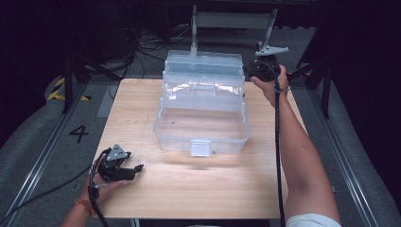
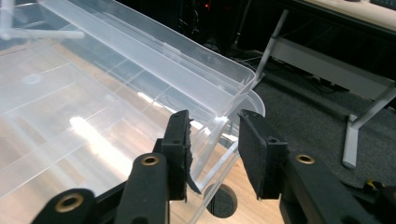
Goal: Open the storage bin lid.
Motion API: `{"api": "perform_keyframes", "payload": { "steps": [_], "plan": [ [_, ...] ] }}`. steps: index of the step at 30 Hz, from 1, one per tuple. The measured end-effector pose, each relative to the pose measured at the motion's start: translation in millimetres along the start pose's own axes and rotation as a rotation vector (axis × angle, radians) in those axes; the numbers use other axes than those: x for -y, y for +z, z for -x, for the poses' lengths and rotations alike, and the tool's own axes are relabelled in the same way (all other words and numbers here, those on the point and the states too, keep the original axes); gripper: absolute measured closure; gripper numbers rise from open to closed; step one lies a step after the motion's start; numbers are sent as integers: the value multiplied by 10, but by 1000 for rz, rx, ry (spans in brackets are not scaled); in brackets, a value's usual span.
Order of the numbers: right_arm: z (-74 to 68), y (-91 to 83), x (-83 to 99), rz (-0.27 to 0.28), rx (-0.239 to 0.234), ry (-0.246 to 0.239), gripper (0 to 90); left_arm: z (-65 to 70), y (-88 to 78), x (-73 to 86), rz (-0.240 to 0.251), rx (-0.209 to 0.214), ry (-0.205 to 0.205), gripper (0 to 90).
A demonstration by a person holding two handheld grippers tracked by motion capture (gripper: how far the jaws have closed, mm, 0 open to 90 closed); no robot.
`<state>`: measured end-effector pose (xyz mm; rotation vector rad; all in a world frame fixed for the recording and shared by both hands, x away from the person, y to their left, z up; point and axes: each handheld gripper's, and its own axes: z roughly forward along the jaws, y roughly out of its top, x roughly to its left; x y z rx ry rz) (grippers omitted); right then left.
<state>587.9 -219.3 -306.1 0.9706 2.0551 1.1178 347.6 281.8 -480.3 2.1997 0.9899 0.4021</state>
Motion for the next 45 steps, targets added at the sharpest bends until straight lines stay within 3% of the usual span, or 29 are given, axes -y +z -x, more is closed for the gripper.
{"api": "perform_keyframes", "payload": {
  "steps": [5,10,17,22,35,45],
  "plan": [
    [-77,-126,34,2,-18,-24,577,1,1,-1,0,-1,0,264],
    [-133,-279,107,15,-34,-13,510,-3,6,-7,3,-10,4,263],
    [-204,-488,224,15,-38,-32,476,10,21,-9,7,-2,-15,260],
    [-261,-641,290,30,-54,-41,450,1,24,-20,1,0,0,257],
    [-421,-960,722,-1,-76,-103,409,4,27,-21,3,-3,-4,256],
    [-490,-1161,1176,-33,-78,-116,393,1,32,-29,2,-10,-1,249]
  ]
}}
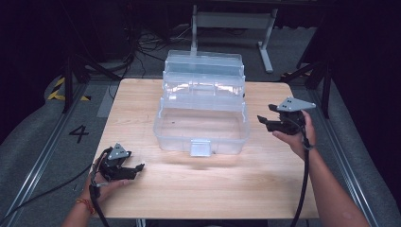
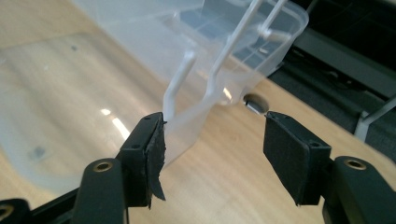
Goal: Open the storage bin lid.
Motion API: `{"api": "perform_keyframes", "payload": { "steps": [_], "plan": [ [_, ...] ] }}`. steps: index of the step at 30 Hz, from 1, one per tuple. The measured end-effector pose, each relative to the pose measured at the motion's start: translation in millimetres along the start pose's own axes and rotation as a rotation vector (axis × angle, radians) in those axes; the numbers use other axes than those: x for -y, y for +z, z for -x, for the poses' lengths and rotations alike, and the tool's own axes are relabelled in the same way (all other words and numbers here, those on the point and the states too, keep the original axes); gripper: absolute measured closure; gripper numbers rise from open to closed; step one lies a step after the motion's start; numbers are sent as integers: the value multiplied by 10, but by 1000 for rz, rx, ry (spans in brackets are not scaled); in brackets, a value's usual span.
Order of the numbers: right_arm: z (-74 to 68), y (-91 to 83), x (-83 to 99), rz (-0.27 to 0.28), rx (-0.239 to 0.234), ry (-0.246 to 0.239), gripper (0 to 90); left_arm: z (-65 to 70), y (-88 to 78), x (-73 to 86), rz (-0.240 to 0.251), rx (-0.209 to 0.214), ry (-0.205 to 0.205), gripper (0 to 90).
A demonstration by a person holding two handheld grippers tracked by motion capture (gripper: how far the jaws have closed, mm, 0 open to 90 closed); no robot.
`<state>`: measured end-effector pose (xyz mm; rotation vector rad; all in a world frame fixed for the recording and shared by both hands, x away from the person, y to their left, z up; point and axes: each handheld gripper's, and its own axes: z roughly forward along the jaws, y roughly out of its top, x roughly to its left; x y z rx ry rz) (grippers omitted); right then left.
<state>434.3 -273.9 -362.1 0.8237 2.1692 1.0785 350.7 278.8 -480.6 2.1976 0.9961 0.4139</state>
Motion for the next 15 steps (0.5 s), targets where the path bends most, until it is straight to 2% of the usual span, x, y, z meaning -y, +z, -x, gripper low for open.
{"api": "perform_keyframes", "payload": {
  "steps": [3,8,15],
  "plan": [
    [-58,-35,185,-23,7,-13,382,6,4,-2,-2,3,-8,246],
    [-123,-60,508,-62,-27,7,341,2,4,-4,-1,-1,-1,244],
    [-178,-148,944,-92,-68,67,295,8,4,-2,-2,-1,-9,244]
  ]
}}
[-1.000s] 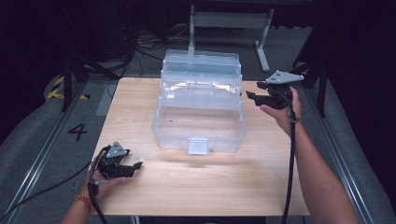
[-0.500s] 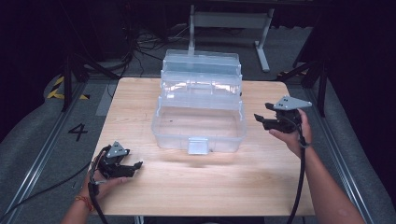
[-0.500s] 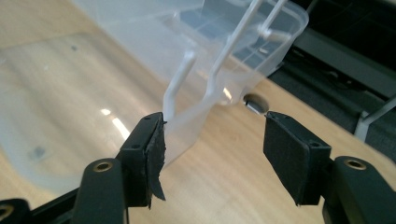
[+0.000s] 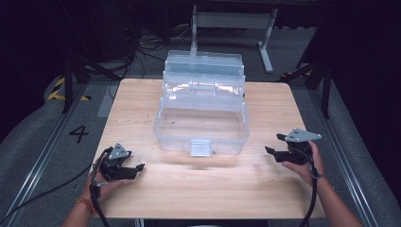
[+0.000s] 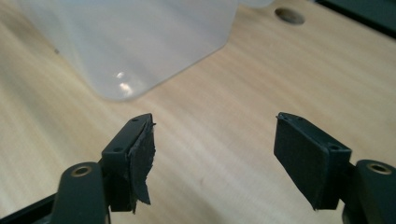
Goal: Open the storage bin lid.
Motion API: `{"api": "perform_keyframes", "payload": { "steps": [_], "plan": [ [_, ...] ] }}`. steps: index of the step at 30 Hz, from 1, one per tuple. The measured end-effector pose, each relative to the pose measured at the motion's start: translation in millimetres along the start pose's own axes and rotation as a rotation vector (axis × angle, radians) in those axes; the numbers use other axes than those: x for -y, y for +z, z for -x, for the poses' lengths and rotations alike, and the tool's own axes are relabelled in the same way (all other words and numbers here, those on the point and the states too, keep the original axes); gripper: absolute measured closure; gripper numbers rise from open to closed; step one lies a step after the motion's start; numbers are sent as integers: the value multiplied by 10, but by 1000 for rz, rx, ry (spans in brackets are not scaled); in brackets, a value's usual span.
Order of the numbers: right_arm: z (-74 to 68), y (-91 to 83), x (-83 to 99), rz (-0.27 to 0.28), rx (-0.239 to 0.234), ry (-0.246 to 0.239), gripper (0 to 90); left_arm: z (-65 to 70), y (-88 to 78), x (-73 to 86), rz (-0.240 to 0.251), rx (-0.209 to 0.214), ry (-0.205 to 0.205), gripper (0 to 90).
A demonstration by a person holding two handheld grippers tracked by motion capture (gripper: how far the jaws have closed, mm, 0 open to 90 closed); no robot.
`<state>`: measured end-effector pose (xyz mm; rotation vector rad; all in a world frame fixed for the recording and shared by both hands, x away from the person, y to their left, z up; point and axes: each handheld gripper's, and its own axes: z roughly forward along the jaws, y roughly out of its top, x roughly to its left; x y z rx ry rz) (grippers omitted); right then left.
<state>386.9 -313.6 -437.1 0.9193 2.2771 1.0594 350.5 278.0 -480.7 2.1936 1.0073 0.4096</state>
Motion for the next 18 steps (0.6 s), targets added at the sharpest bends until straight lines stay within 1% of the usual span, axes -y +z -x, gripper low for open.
{"api": "perform_keyframes", "payload": {
  "steps": [2,3,4,5,6,8,9,10,11,12,13,16,17,18],
  "plan": [
    [0,-1,186,18,-51,55,274,2,1,0,1,-2,-3,241],
    [0,16,269,13,-71,77,269,1,0,0,0,-2,-3,241],
    [-10,35,350,-15,-66,73,265,2,0,0,0,-2,-4,241],
    [-19,44,389,-25,-54,73,264,2,0,0,0,-2,-3,241],
    [-31,53,430,-35,-37,84,260,3,0,0,0,-3,-4,240],
    [-47,71,508,-59,-49,96,256,3,0,0,0,-4,-4,240],
    [-59,75,534,-71,-54,93,249,3,0,1,0,-4,-4,239],
    [-80,60,552,-68,-42,80,234,2,0,0,-1,-4,-5,239],
    [-88,50,557,-63,-32,79,229,3,0,1,-1,-4,-5,238],
    [-95,44,565,-73,-20,81,219,2,0,0,-1,-4,-5,238],
    [-94,43,567,-77,-20,88,219,2,1,1,0,-3,-6,238],
    [-66,47,574,-86,-48,118,217,1,5,0,0,4,-9,234],
    [-53,51,574,-89,-54,126,214,3,8,1,1,9,-12,234],
    [-51,52,574,-89,-55,126,211,3,5,1,0,5,-11,234]
  ]
}}
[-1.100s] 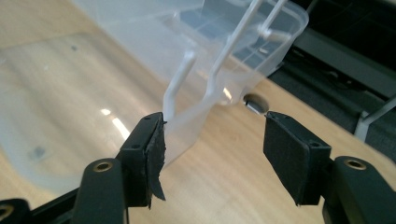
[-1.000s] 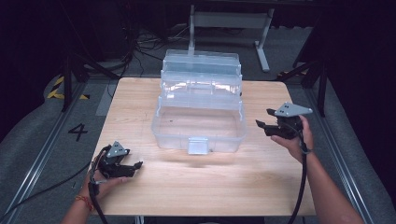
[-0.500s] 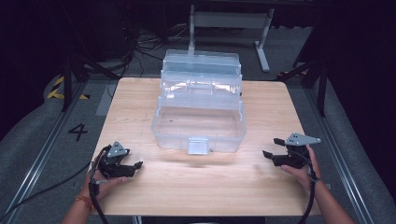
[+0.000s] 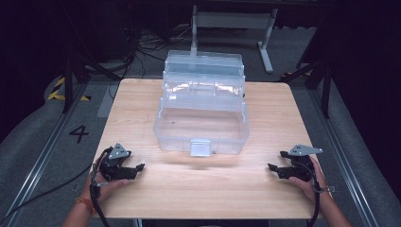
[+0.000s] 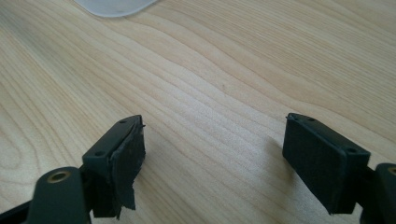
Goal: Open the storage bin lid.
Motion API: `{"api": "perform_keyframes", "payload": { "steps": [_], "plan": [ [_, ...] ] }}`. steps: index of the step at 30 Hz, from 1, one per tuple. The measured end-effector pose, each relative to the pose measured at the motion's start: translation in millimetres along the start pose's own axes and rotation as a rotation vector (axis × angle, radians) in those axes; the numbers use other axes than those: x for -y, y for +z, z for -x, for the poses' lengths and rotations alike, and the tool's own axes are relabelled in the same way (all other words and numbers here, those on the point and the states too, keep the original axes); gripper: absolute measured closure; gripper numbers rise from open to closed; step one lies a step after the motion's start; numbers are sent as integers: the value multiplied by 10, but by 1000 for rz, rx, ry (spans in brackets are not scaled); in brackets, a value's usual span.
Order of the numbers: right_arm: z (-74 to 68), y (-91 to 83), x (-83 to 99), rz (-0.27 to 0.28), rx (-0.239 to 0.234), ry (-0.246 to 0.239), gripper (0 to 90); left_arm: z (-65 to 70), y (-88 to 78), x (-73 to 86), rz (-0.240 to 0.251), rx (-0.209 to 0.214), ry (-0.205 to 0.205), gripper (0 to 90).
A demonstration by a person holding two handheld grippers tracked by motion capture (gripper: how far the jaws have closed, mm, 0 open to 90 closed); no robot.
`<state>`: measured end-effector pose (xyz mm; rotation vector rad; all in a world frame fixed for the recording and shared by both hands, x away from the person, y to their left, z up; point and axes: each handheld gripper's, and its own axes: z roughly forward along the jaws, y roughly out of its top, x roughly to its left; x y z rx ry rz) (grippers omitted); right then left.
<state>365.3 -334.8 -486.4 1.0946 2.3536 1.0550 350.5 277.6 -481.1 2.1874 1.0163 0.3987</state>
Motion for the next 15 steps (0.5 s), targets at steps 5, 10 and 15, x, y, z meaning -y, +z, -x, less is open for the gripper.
{"api": "perform_keyframes", "payload": {
  "steps": [5,10,15],
  "plan": [
    [-1,2,-1,-2,4,2,193,-5,4,-5,3,-9,11,229],
    [1,6,-3,-7,12,8,176,0,6,-12,-8,-5,2,214],
    [2,8,-4,-9,15,12,165,3,18,-16,-7,-10,-6,199]
  ]
}}
